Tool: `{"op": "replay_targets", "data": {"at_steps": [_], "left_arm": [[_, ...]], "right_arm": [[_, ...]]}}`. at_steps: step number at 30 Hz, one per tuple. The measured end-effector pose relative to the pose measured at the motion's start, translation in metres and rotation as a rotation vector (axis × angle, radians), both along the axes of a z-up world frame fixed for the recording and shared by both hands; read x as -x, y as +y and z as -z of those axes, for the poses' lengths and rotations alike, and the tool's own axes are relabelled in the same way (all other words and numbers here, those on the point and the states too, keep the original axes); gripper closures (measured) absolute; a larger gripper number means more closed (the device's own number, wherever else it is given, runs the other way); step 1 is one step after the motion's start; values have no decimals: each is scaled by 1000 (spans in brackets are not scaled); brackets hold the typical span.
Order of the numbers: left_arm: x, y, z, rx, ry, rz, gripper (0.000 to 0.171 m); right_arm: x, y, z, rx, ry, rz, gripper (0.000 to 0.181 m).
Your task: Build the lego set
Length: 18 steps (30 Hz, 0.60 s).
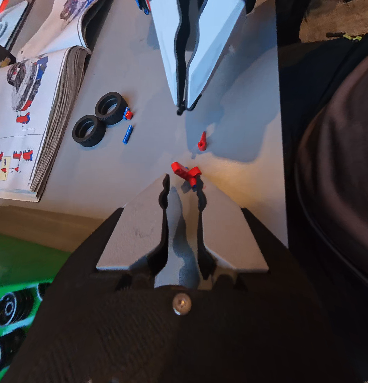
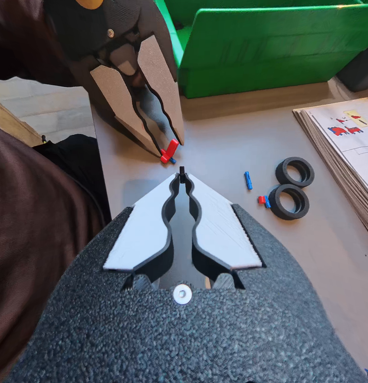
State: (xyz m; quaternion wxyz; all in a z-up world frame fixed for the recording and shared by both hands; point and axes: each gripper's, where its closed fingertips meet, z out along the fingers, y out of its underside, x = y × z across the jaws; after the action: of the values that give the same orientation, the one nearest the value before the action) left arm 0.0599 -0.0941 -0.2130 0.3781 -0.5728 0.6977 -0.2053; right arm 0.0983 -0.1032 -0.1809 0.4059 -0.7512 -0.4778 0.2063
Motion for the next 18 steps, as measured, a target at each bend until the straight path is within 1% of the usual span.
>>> {"op": "replay_targets", "data": {"at_steps": [4,8,11,15,18], "left_arm": [[6,0,-2,-4,-14,-21,149],[8,-3,-6,11,-36,-23,149],[9,-1,-3,28,-19,-36,148],[8,-1,-7,27,-38,-39,149],[9,-1,-5,39,-36,-47,148]], "right_arm": [[-1,1,3,5,-6,-1,178],[5,-3,0,-29,-15,-29,178],[6,-3,6,-22,-45,-28,178],[11,-7,10,-31,-64,-45,178],[13,-9,14,-16,-69,-50,178]]}}
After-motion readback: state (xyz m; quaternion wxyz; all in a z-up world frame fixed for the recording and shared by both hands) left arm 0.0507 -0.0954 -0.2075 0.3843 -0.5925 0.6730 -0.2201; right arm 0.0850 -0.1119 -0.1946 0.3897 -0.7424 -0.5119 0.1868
